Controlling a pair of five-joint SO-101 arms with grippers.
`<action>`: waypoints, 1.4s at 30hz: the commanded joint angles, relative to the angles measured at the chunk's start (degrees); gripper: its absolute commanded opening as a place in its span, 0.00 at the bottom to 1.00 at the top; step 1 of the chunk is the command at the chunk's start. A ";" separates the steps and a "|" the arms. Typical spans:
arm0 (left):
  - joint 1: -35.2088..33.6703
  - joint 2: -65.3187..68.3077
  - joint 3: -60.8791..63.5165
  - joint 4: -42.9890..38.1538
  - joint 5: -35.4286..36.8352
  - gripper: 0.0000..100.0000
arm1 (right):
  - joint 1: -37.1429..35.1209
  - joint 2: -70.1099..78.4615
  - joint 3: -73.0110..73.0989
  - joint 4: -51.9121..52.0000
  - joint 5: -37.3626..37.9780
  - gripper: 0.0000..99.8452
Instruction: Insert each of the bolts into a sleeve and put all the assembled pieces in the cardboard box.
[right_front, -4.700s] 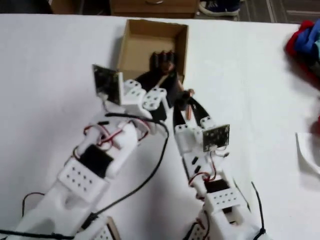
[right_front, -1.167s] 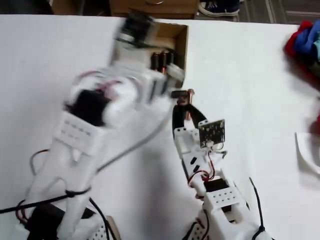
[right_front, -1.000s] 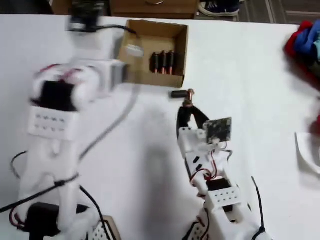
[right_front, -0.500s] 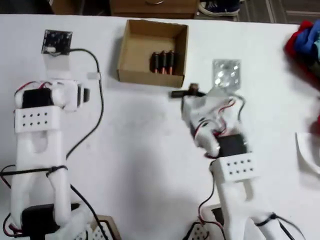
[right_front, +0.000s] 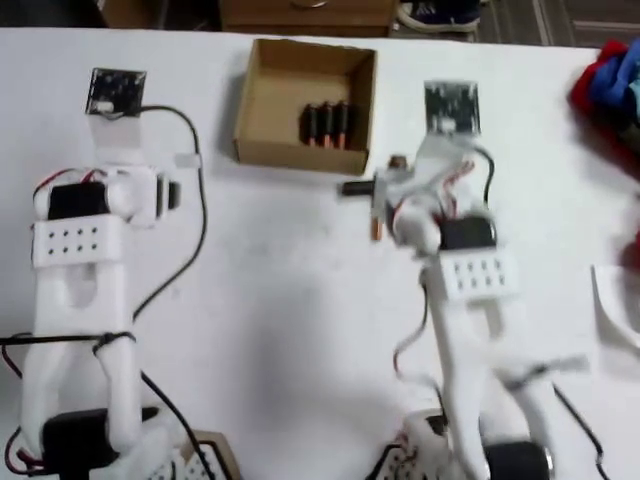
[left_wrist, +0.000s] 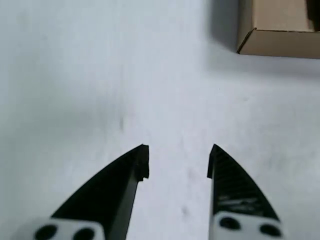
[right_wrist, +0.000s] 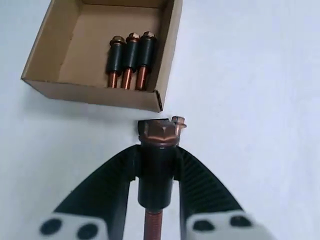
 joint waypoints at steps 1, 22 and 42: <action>-0.53 -0.53 0.48 -0.79 0.35 0.21 | 0.66 12.26 -20.48 2.07 -1.41 0.02; -0.70 -0.26 8.13 -2.81 0.18 0.21 | -9.45 86.37 -107.52 5.05 -13.98 0.02; -0.53 -0.53 13.67 -6.59 0.35 0.21 | -11.65 92.26 -108.31 5.23 -3.43 0.02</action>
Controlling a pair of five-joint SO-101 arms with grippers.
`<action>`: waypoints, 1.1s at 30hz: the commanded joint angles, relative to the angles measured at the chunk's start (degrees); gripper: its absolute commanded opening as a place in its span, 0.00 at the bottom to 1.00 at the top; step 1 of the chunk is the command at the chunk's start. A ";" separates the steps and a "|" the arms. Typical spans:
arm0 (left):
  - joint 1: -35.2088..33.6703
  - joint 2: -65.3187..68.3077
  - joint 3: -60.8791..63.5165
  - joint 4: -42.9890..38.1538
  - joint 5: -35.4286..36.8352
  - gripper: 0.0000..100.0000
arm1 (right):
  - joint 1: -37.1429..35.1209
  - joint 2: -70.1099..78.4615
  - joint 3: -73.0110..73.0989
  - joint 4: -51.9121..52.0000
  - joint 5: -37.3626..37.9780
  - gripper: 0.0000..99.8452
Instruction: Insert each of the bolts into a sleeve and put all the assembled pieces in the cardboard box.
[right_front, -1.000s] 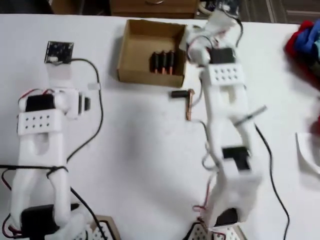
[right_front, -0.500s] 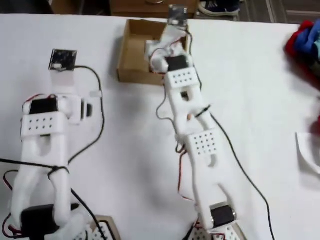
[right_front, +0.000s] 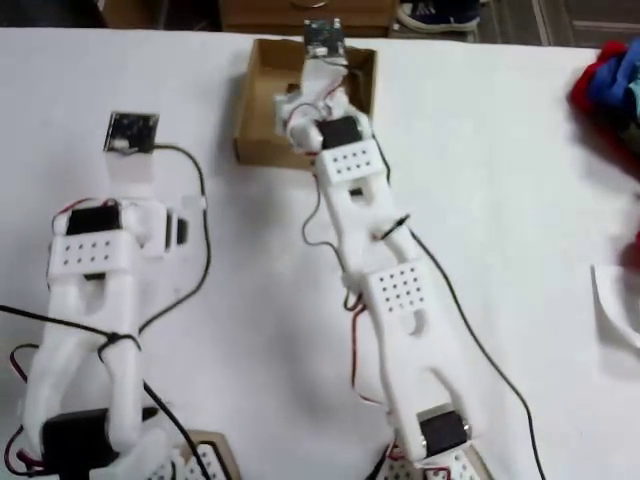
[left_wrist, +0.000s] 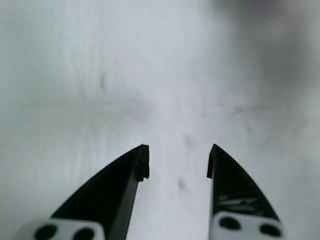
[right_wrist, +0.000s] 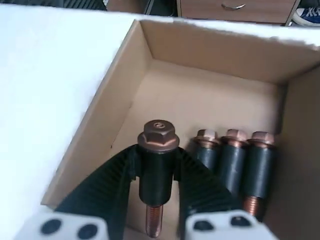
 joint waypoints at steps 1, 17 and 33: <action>-0.09 -0.62 0.13 -1.23 0.35 0.21 | 0.48 0.04 -2.81 -1.45 -0.35 0.02; -0.09 -0.62 0.40 -1.14 0.35 0.21 | 0.22 5.05 -2.81 -7.34 -0.35 0.02; -0.09 -0.35 0.40 -1.14 0.35 0.21 | 2.33 5.05 -5.71 -8.40 -0.09 0.10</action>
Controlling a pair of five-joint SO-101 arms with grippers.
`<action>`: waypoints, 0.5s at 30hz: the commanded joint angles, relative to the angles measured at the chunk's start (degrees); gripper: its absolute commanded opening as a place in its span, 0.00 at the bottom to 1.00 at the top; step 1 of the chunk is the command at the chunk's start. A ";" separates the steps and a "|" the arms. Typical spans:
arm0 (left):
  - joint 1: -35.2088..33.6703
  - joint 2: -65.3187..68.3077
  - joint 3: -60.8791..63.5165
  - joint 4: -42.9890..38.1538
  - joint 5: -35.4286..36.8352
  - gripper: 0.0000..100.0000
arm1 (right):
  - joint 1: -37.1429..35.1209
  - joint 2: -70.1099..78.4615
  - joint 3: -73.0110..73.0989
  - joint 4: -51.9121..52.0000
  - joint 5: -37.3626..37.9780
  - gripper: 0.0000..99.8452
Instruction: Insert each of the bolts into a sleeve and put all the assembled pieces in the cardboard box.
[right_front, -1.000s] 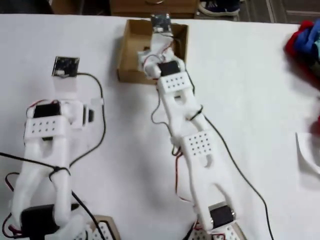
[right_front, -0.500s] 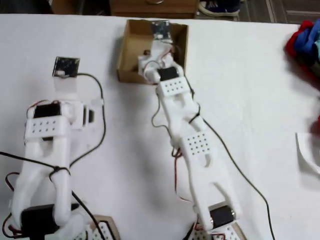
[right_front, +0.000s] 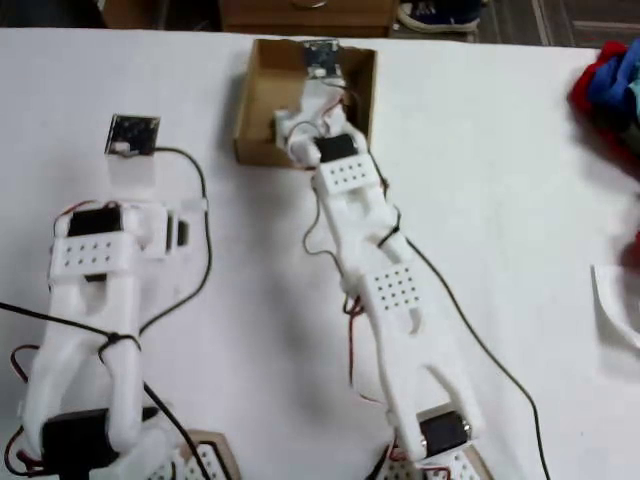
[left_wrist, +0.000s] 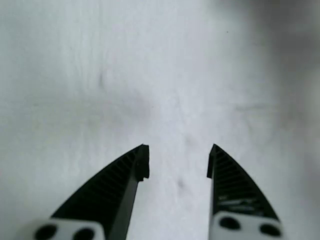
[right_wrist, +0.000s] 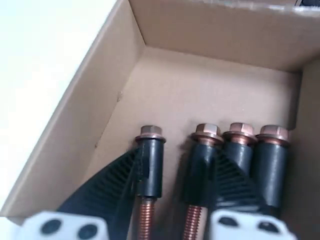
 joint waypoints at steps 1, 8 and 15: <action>-0.09 -0.35 -0.31 -0.88 0.35 0.21 | 2.59 -1.45 -5.63 -0.84 -0.09 0.08; -0.09 -0.35 -0.31 -0.88 0.35 0.21 | 6.64 -2.77 -15.56 10.77 0.09 0.06; -0.09 -0.26 -0.04 -2.02 0.35 0.21 | 8.31 -13.67 -14.68 37.93 4.57 0.13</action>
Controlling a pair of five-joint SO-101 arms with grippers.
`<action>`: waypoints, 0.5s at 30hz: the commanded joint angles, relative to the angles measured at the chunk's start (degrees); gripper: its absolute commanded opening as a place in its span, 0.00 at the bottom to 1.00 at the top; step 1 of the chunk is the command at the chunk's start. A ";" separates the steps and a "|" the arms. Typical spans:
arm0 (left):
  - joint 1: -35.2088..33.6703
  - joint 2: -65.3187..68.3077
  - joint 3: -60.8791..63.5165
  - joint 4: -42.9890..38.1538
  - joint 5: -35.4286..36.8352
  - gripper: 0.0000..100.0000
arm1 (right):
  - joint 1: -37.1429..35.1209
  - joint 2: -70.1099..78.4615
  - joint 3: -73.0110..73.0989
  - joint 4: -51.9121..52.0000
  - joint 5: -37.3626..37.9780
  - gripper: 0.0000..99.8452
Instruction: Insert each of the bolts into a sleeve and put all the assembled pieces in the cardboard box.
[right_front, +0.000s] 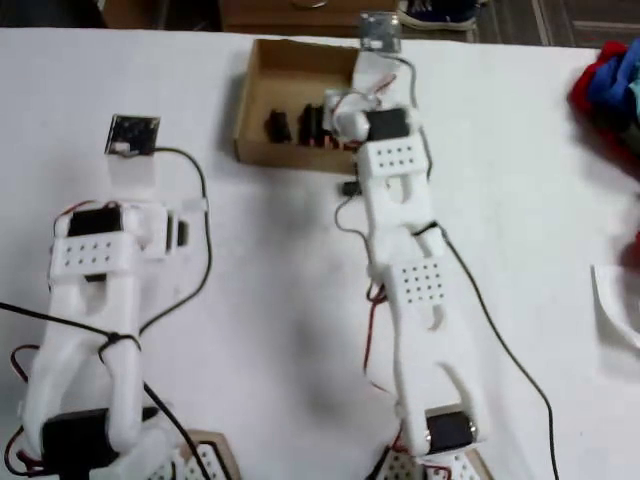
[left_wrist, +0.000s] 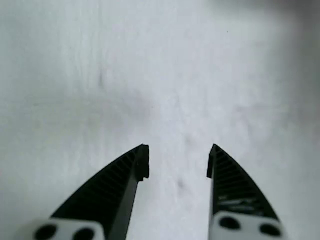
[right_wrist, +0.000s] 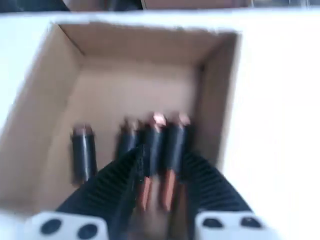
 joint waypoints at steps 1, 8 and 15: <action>0.00 -0.26 0.40 -2.46 0.35 0.21 | 0.31 -9.45 -2.46 15.52 6.86 0.14; 3.60 -0.26 4.97 -7.82 0.00 0.21 | -0.40 -12.00 0.09 26.59 31.38 0.14; 5.80 -0.18 6.99 -12.57 0.00 0.21 | 1.71 -12.00 4.48 26.51 37.63 0.15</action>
